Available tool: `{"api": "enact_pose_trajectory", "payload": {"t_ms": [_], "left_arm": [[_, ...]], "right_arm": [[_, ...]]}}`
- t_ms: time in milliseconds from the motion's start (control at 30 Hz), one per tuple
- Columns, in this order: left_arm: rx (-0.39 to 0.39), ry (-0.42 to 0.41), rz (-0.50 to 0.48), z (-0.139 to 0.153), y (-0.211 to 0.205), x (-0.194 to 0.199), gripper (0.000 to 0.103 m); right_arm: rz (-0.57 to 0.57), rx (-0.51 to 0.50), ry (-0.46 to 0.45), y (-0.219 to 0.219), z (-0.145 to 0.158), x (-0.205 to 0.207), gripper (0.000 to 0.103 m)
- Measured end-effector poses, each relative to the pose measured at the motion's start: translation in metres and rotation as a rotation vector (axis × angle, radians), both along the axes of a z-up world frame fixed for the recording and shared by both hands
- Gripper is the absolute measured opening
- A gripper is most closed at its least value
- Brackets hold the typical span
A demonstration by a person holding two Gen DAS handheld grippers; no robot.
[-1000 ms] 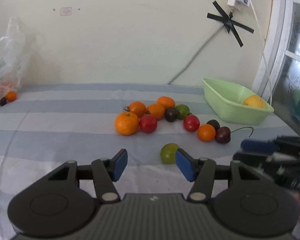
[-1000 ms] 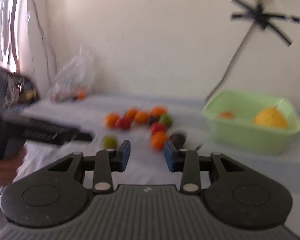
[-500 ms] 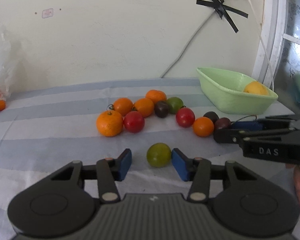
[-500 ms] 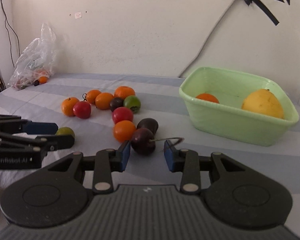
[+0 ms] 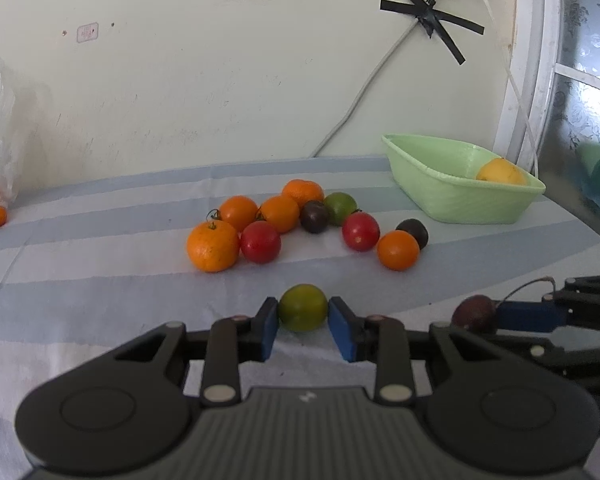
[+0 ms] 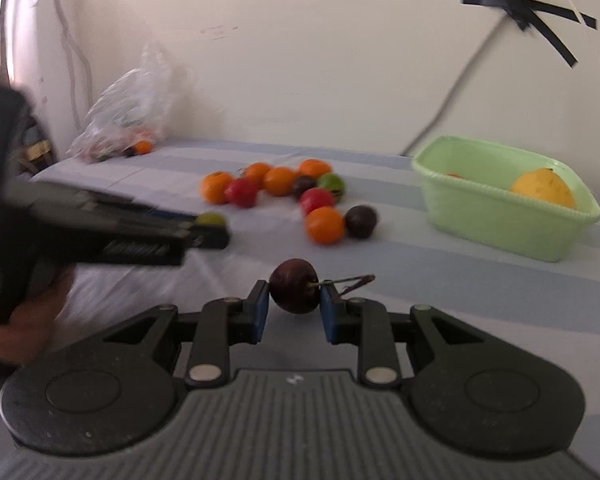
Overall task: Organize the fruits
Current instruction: 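Grasp a green tomato with the left gripper while the right grasps a dark cherry, then carry the green tomato and cherry over the basin and release both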
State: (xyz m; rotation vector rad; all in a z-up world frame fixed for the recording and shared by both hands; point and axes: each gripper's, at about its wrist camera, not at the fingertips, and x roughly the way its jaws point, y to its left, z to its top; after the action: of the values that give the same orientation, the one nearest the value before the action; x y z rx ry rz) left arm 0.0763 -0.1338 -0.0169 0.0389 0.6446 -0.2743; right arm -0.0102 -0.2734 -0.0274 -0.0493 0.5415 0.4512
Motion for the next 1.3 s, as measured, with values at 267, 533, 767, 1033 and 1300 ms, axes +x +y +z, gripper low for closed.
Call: {"api": "enact_pose_trajectory", "payload": {"t_ms": [267, 533, 767, 1033, 1300], "left_arm": [[0.056, -0.002, 0.01, -0.002, -0.01, 0.005, 0.042], [0.072, -0.03, -0.022, -0.003, -0.014, -0.001, 0.026], [0.041, -0.069, -0.128, 0.002, -0.014, -0.016, 0.026], [0.062, -0.035, -0.16, -0.001, -0.021, -0.015, 0.029], [0.055, -0.044, -0.16, -0.002, -0.02, -0.015, 0.027]], "right_arm": [[0.012, 0.012, 0.033, 0.001, -0.002, 0.005, 0.033], [0.011, 0.015, 0.035, 0.0, -0.002, 0.003, 0.034], [-0.002, 0.023, 0.035, -0.001, -0.002, 0.003, 0.034], [-0.008, 0.024, 0.034, -0.002, -0.002, 0.003, 0.034], [-0.009, 0.033, 0.022, -0.003, -0.001, 0.0, 0.03]]}}
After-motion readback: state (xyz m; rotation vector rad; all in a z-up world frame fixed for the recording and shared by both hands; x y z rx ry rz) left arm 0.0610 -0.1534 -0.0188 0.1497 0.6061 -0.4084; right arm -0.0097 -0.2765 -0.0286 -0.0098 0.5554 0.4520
